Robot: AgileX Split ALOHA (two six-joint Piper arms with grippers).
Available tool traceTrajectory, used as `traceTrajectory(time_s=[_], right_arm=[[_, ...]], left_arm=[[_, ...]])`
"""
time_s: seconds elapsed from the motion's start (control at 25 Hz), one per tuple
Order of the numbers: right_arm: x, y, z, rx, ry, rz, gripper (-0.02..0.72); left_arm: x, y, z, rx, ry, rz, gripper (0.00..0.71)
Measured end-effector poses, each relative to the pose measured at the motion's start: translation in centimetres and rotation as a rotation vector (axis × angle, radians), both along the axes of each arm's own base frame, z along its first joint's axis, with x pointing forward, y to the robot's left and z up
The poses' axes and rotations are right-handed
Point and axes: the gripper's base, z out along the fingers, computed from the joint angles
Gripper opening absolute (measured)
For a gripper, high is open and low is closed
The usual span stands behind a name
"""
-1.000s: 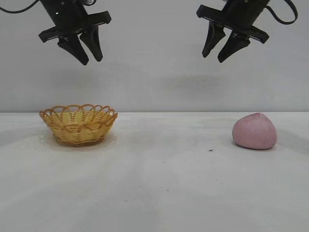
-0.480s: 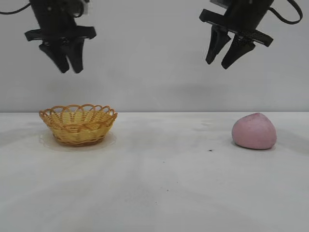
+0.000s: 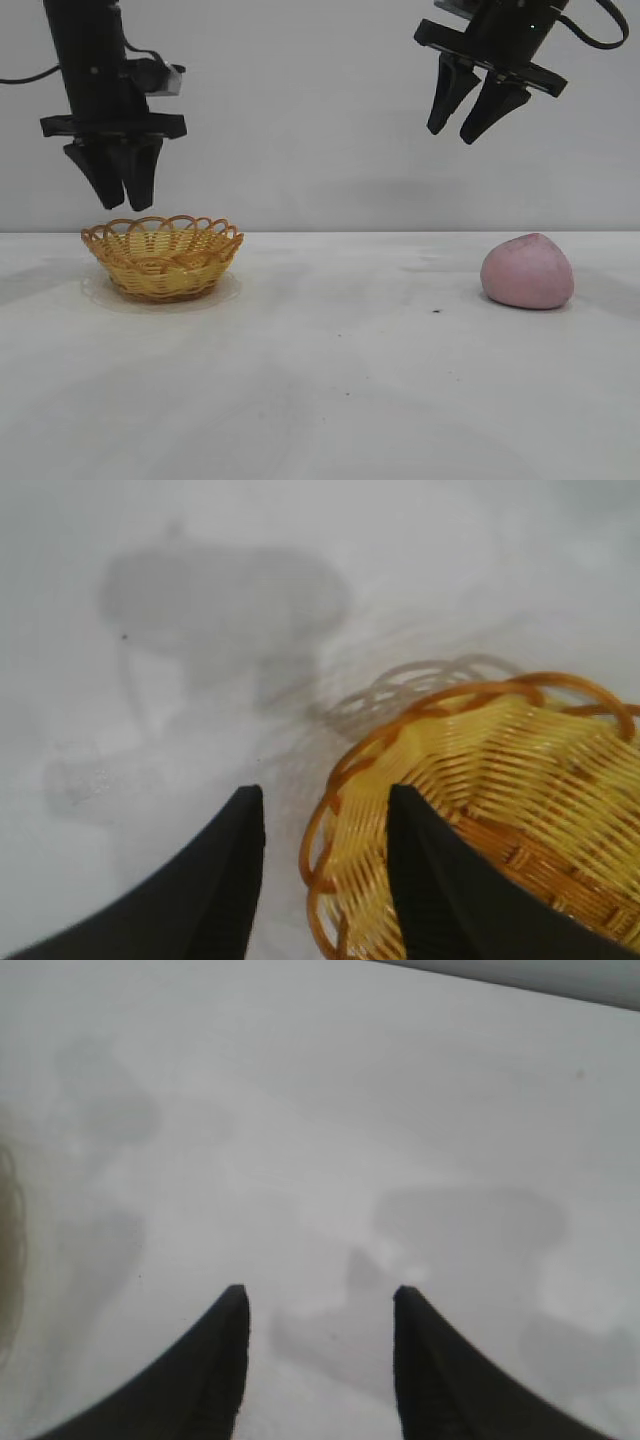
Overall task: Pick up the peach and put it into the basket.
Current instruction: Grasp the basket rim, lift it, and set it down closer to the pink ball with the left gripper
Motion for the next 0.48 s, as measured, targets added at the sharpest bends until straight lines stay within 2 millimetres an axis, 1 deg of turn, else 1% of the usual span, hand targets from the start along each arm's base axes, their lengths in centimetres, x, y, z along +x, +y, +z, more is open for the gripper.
traceTrajectory(time_s=[0.36, 0.4, 0.44, 0.48], right_arm=[[0.0, 0.0, 0.0, -0.002, 0.000, 0.000, 0.333], [0.0, 0.0, 0.0, -0.002, -0.002, 0.000, 0.333], [0.0, 0.0, 0.0, -0.002, -0.004, -0.001, 0.333], [0.0, 0.0, 0.0, -0.002, -0.006, -0.002, 0.333]], left_arm=[[0.1, 0.0, -2.1, 0.008, 0.048, -0.007, 0.241], [0.1, -0.1, -2.3, -0.002, 0.057, -0.008, 0.193], [0.1, -0.2, -2.4, -0.010, 0.063, -0.011, 0.119], [0.0, -0.3, -2.4, -0.022, 0.069, -0.009, 0.081]])
